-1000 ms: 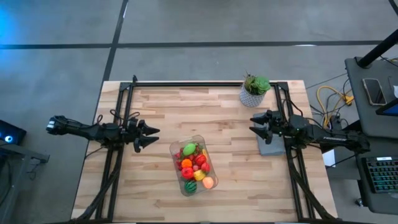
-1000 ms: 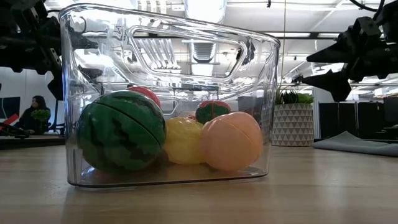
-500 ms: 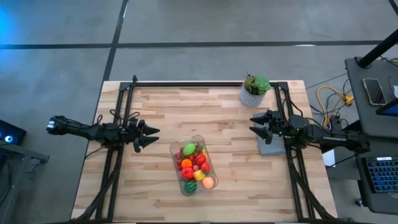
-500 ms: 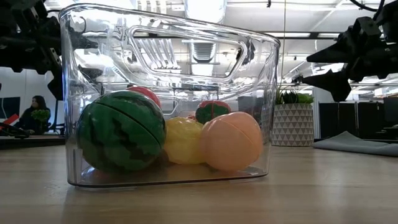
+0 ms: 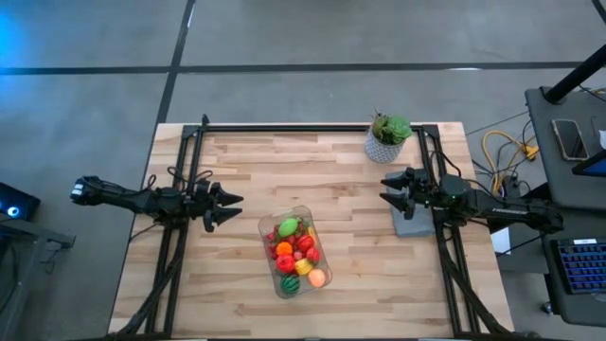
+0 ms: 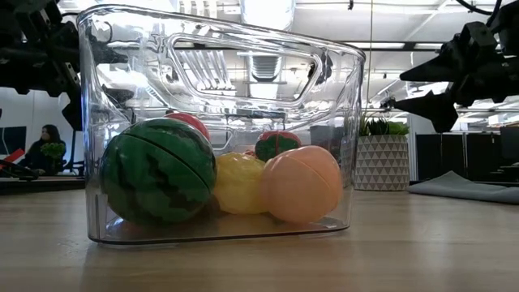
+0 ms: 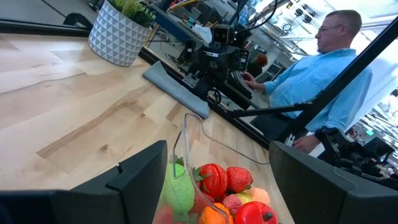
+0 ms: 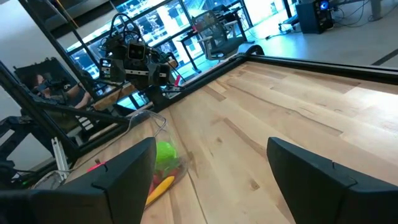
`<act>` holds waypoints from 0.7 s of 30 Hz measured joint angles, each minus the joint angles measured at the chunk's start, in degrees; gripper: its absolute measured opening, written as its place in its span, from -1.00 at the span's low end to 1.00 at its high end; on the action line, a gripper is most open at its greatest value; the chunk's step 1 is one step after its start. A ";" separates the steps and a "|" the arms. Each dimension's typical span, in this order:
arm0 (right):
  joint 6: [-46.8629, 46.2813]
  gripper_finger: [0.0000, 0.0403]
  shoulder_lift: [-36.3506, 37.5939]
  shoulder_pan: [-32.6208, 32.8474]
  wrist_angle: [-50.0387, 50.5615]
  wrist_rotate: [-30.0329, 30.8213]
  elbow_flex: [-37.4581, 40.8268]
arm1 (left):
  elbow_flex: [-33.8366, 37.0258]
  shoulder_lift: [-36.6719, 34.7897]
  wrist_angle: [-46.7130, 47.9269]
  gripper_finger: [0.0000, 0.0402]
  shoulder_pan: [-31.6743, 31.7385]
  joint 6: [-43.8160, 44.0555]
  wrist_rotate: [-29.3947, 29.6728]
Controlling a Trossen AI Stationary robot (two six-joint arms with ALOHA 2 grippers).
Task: Pick and placing Produce into tupperware
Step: Return to Home Position
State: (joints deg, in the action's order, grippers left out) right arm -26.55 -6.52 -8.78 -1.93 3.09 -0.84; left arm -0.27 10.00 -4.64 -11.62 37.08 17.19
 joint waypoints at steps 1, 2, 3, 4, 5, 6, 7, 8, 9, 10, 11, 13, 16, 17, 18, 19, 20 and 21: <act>0.00 0.49 0.00 -0.02 0.00 0.00 0.00 | 0.00 0.00 0.00 0.33 0.00 0.00 0.00; 0.02 0.49 0.00 0.00 0.02 0.00 0.00 | 0.00 0.00 0.00 0.33 0.00 0.00 0.00; 0.02 0.50 0.00 -0.02 0.00 0.00 0.00 | 0.00 0.00 0.00 0.33 0.01 0.00 0.00; 0.01 0.50 0.00 -0.01 0.00 0.00 0.00 | 0.00 0.00 0.00 0.33 0.02 0.00 0.00; 0.00 0.50 0.00 0.00 0.00 0.00 0.00 | 0.00 0.00 0.00 0.33 0.00 0.00 0.00; 0.00 0.50 0.00 0.00 0.02 -0.02 0.00 | 0.00 0.00 0.00 0.33 0.00 0.00 0.00; 0.01 0.50 0.00 -0.01 0.00 -0.01 0.00 | 0.00 0.00 0.00 0.33 0.00 0.00 0.00; 0.00 0.49 0.00 -0.01 0.01 0.00 0.00 | 0.00 0.00 0.00 0.33 0.00 0.00 0.00; 0.00 0.49 0.00 -0.02 0.00 0.00 0.00 | 0.00 0.00 0.00 0.33 0.00 0.00 0.00; 0.01 0.48 0.00 -0.02 0.01 -0.01 0.00 | 0.00 0.00 0.00 0.33 0.00 0.00 0.00; 0.01 0.48 0.00 0.00 0.00 0.00 0.00 | 0.00 0.00 0.00 0.33 0.02 0.00 0.00; 0.00 0.48 0.00 0.00 0.02 0.00 0.00 | 0.00 0.00 0.00 0.33 0.02 0.00 0.00; 0.00 0.50 0.00 0.00 0.01 -0.02 0.00 | 0.00 0.00 0.00 0.33 0.00 0.00 0.00; 0.00 0.50 0.00 0.00 0.00 0.00 0.00 | 0.00 0.00 0.00 0.33 0.02 0.00 -0.01; 0.00 0.50 0.00 -0.01 0.00 -0.02 0.00 | 0.00 0.00 0.00 0.33 0.01 0.00 0.00; 0.01 0.51 0.00 0.00 0.02 -0.02 0.00 | 0.00 0.00 0.00 0.33 0.00 0.00 0.00; 0.02 0.51 0.00 0.00 0.00 0.00 0.00 | 0.00 0.00 0.00 0.33 0.02 0.00 -0.02; 0.00 0.51 0.00 -0.01 0.02 -0.01 0.00 | 0.00 0.00 0.00 0.33 0.01 0.00 0.00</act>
State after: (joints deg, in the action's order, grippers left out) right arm -26.55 -6.52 -8.79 -1.92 3.09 -0.84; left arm -0.27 10.00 -4.64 -11.61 37.08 17.19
